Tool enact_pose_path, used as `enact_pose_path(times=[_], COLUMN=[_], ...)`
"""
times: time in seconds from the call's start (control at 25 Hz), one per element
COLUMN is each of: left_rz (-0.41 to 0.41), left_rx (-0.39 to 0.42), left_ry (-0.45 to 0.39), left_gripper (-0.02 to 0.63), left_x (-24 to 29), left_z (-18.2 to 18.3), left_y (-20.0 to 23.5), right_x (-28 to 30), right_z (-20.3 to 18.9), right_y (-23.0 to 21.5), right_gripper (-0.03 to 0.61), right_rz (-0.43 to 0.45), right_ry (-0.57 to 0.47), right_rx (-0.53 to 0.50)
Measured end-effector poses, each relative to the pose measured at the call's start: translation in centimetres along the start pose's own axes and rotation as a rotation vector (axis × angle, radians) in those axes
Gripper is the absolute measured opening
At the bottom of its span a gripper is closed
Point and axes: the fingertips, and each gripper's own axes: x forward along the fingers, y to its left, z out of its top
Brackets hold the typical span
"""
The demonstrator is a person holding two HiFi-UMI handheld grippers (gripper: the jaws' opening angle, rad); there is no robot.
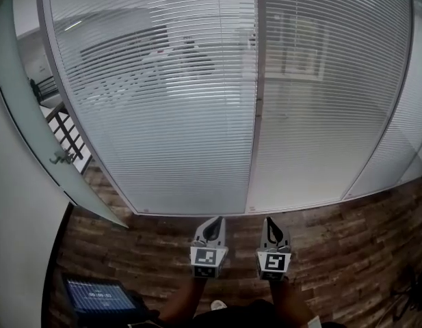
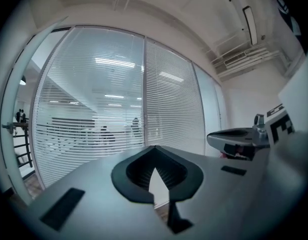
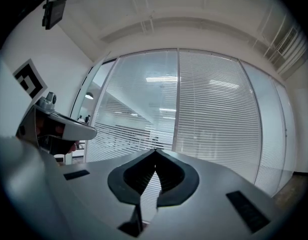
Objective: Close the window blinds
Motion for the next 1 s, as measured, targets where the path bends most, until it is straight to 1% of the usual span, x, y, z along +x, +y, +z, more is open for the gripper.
enact_pose_path(times=[0.16,0.24,0.36,0.48,0.72,0.84,0.88,0.92,1.0], left_rz=[-0.021,-0.016,-0.02,-0.03,-0.006,-0.012,-0.018,-0.02,-0.012], left_rx=[-0.003,-0.018,-0.013,-0.013,-0.01,-0.006,-0.011,-0.033,-0.104], left_ry=[0.002,0.015,0.021,0.014,0.024,0.036,0.035,0.036,0.041], left_gripper=[0.0,0.0,0.0,0.0,0.0,0.0,0.0,0.0,0.0], left_x=[0.5,0.9,1.7,3.0,5.7,7.3,7.9,8.5,9.9], left_z=[0.1,0.0,-0.1,-0.8,-1.2,-0.4,0.0,0.5,1.1], left_y=[0.2,0.6,0.5,0.4,1.4,1.5,1.4,1.5,2.2], right_x=[0.1,0.2,0.5,1.6,4.3,6.5,7.2,7.9,9.3], right_z=[-0.1,-0.4,-0.8,-1.1,-1.1,-1.0,-0.7,-0.4,0.0], right_y=[0.2,0.0,-0.6,-1.0,-1.2,-1.8,-2.2,-2.6,-3.4], right_gripper=[0.003,0.003,0.003,0.003,0.003,0.003,0.003,0.003,0.003], right_rz=[-0.018,-0.028,-0.04,-0.028,0.018,0.025,0.024,0.024,0.028], right_ry=[0.004,0.009,0.017,0.016,0.02,0.019,0.015,0.013,0.014], right_rx=[0.005,0.01,0.025,0.02,0.018,0.019,0.019,0.015,-0.001])
